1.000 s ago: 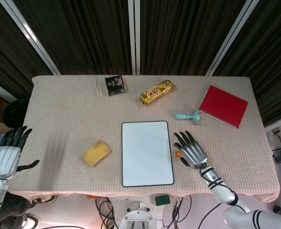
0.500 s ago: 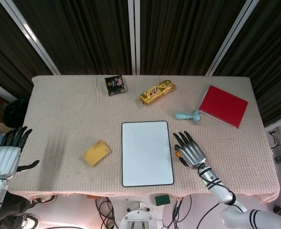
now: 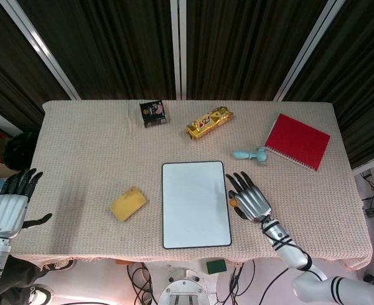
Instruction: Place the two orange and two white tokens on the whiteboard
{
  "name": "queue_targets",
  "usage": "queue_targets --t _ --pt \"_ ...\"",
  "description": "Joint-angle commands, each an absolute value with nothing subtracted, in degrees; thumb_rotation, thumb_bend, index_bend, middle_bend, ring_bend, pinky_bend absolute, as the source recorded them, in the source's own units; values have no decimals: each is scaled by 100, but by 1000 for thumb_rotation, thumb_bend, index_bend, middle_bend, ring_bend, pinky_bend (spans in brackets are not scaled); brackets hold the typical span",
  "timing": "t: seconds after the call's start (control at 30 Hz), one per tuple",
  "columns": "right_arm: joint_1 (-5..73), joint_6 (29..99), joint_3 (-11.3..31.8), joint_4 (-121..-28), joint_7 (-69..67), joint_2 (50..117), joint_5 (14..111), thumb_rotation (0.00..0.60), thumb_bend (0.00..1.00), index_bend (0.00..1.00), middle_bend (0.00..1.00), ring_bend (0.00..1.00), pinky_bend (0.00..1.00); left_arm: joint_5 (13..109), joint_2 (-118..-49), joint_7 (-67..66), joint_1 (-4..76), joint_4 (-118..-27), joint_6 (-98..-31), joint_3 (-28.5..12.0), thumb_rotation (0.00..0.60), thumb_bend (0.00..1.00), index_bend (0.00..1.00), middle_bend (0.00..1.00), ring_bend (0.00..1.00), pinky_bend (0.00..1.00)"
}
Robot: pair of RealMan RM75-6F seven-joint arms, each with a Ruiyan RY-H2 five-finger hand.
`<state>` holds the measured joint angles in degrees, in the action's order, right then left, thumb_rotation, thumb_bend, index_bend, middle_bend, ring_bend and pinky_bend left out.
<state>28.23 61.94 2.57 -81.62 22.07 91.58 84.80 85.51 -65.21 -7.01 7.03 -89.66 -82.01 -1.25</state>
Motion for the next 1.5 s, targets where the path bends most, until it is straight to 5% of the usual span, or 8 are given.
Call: queue_targets --t 0.03,0.4,0.63,0.73,0.87,1.17,1.5 --pt "3008 6183 447 -8428 2314 9176 8526 600 436 556 0 0 0 8543 -6524 -742 701 -8980 -8205 -126 478 93 74 38 0 102" --pt "3700 5548 951 -8554 3680 9864 7714 600 434 556 0 0 0 8371 -6536 -706 758 -8921 -8034 -172 476 94 73 37 0 96" --pt "3823 5455 886 -8493 3826 9979 7477 600 301 101 0 0 0 8347 -6529 -616 771 -8871 -8018 -189 477 94 74 37 0 96" --pt "3794 5524 822 -8571 3792 9887 7474 600 275 31 0 0 0 8355 -6529 -609 767 -8871 -8034 -188 476 94 73 38 0 96" --pt "3643 5729 648 -8815 3625 9602 7611 600 280 32 0 0 0 8371 -6529 -630 764 -8891 -8041 -175 478 94 73 37 0 96" --pt "2878 6402 -175 -9391 3114 8329 8050 600 285 223 0 0 0 8407 -6501 -655 753 -8938 -8061 -148 475 94 74 38 0 96" --pt "2470 6645 -556 -8885 2572 8204 8412 600 287 301 0 0 0 8548 -6526 -651 769 -8922 -8097 -106 477 94 74 38 0 96"
